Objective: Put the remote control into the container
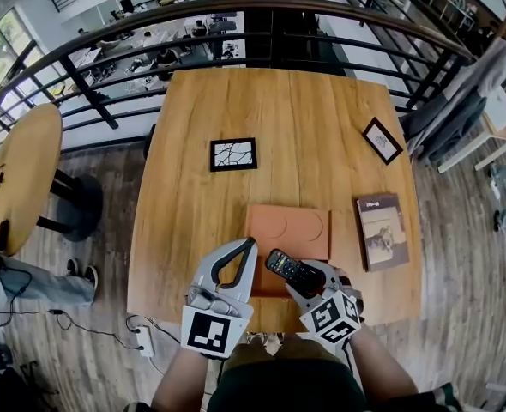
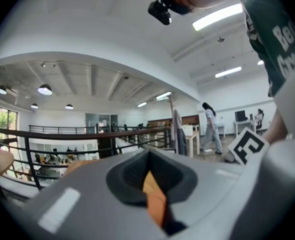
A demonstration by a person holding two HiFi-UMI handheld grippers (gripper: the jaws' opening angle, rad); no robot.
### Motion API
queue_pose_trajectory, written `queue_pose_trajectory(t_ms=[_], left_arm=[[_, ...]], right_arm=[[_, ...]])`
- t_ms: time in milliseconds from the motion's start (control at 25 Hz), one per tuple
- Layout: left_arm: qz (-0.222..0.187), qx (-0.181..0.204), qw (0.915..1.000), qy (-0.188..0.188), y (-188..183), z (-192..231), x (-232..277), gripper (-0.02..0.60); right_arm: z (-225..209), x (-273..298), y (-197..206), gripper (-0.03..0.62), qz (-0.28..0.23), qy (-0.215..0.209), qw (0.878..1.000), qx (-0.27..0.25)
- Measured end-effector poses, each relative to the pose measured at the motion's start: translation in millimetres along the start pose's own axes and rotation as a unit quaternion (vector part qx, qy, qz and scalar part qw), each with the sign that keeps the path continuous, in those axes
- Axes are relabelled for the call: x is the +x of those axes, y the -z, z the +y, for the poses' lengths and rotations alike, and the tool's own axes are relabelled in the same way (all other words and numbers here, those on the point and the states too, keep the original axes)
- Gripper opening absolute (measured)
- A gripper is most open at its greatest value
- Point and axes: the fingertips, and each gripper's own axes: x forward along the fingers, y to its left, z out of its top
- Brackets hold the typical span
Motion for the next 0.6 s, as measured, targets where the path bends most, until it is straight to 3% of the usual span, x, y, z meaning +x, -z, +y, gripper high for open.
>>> queue_pose_trajectory(t_ms=[240, 600], left_arm=[[0.002, 0.000, 1.0000, -0.004, 6, 1, 0, 0.002], [0.006, -0.002, 1.0000, -0.007, 14, 3, -4, 0.002]], right_arm=[[14, 29, 31, 0.224, 0.073, -0.021, 0.997, -0.031], [23, 48, 58, 0.224, 0.124, -0.048, 0.990, -0.036]])
